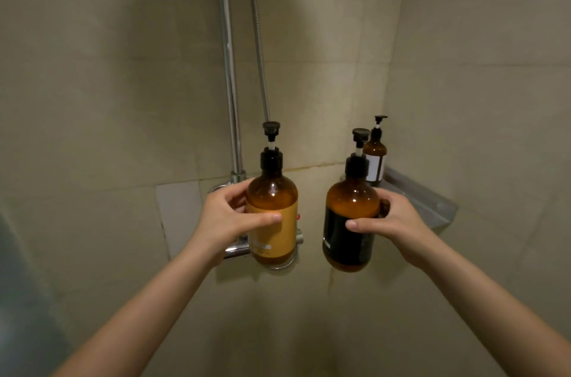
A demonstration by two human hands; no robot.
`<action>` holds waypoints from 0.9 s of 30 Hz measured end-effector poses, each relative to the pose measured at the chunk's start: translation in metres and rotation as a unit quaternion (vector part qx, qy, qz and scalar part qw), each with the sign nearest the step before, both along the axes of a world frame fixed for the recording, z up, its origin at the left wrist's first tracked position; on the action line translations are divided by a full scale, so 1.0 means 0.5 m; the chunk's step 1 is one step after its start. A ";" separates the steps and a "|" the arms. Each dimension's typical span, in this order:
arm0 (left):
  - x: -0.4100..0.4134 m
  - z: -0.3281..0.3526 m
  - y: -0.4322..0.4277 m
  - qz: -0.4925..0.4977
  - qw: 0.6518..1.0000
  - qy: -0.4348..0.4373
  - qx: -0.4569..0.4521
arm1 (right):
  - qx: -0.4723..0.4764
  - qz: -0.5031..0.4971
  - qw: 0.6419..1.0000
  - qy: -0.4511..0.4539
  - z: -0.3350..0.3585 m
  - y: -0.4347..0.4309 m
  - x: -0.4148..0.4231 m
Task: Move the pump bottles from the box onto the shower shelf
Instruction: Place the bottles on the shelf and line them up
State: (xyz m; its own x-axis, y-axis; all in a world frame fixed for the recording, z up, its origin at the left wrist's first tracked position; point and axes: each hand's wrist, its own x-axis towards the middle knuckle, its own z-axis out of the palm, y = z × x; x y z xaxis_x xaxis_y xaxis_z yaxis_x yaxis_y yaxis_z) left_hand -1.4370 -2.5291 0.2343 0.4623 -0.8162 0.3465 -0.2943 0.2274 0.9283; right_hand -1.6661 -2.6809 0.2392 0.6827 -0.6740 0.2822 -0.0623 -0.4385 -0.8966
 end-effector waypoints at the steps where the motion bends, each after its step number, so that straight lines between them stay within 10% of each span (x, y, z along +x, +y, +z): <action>1: 0.001 0.002 -0.023 -0.003 1.000 0.001 -0.002 | -0.003 -0.007 1.000 -0.003 0.004 -0.013 -0.001; 27: -0.143 0.041 -0.625 -0.176 0.984 0.026 -0.019 | -0.002 -0.317 0.947 -0.058 0.056 -0.316 -0.119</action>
